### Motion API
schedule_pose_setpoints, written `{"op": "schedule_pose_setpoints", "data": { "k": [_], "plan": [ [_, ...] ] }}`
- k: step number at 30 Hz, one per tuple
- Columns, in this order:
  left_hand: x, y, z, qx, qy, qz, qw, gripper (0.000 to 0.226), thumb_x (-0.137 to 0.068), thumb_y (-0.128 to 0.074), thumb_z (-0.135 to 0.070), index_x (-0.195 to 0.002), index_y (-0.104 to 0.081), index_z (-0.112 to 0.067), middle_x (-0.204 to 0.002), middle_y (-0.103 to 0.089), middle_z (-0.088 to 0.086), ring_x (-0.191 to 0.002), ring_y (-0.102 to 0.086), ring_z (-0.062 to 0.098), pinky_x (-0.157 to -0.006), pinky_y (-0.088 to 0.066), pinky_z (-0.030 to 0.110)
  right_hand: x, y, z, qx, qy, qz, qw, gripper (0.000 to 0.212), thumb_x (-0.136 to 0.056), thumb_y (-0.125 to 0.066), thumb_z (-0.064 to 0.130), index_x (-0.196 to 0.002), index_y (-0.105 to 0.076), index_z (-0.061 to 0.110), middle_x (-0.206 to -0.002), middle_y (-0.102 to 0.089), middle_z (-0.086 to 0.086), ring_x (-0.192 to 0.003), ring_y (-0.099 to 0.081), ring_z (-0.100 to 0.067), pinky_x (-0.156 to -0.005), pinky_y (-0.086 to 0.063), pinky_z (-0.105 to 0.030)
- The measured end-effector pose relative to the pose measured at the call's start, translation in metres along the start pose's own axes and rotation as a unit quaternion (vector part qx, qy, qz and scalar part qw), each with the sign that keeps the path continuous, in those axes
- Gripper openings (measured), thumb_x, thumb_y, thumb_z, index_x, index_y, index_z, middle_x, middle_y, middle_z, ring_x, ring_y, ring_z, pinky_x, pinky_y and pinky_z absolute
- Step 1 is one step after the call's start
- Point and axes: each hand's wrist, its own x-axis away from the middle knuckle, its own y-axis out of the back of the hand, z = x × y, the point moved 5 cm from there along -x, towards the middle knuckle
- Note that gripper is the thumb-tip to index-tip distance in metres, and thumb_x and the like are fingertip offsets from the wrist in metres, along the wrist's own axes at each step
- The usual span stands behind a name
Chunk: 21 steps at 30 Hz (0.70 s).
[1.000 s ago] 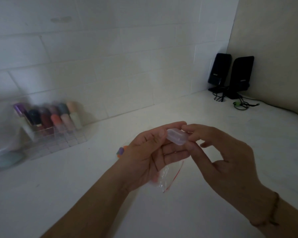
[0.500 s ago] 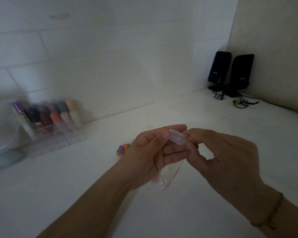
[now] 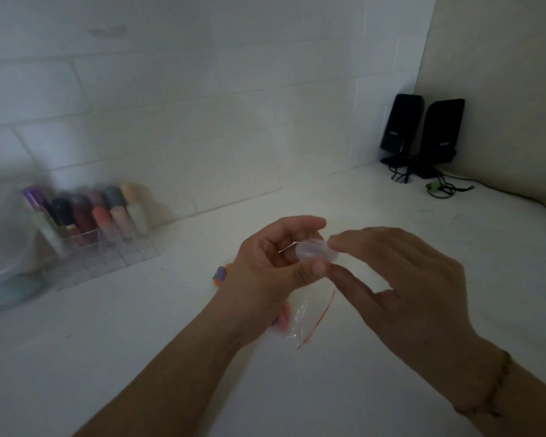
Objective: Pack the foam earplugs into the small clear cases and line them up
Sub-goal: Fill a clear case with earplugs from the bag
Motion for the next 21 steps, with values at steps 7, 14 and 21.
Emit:
{"op": "schedule_pose_setpoints", "data": {
  "k": [7, 14, 21],
  "plan": [
    [0.004, -0.017, -0.001, 0.167, 0.064, 0.101, 0.979, 0.059, -0.089, -0.064, -0.033, -0.133, -0.05, 0.004, -0.126, -0.059, 0.025, -0.112, -0.063, 0.031, -0.094, -0.053, 0.037, 0.004, 0.0, -0.012, -0.134, -0.109, -0.016, 0.985, 0.025, -0.089, -0.065, 0.031, -0.114, -0.063, 0.027, -0.11, -0.064, 0.018, -0.101, -0.062, 0.003, -0.076, -0.052, -0.02],
    [0.001, -0.009, 0.001, 0.154, 0.06, 0.029, 0.986, 0.04, -0.074, -0.074, -0.023, -0.109, -0.071, -0.004, -0.108, -0.07, 0.02, -0.099, -0.07, 0.028, -0.081, -0.057, 0.028, 0.002, 0.002, -0.01, -0.119, -0.072, -0.006, 0.99, 0.016, -0.089, -0.066, 0.026, -0.099, -0.07, 0.015, -0.108, -0.07, 0.01, -0.089, -0.069, -0.005, -0.067, -0.056, -0.027],
    [0.0, -0.005, 0.002, 0.108, 0.038, 0.032, 0.993, 0.051, -0.067, -0.083, -0.025, -0.112, -0.067, -0.008, -0.105, -0.071, 0.02, -0.099, -0.069, 0.033, -0.086, -0.056, 0.036, 0.002, 0.001, -0.007, -0.052, -0.019, 0.012, 0.998, 0.012, -0.09, -0.065, 0.021, -0.088, -0.071, 0.011, -0.1, -0.073, 0.008, -0.073, -0.07, -0.014, -0.054, -0.053, -0.034]
  ]
}}
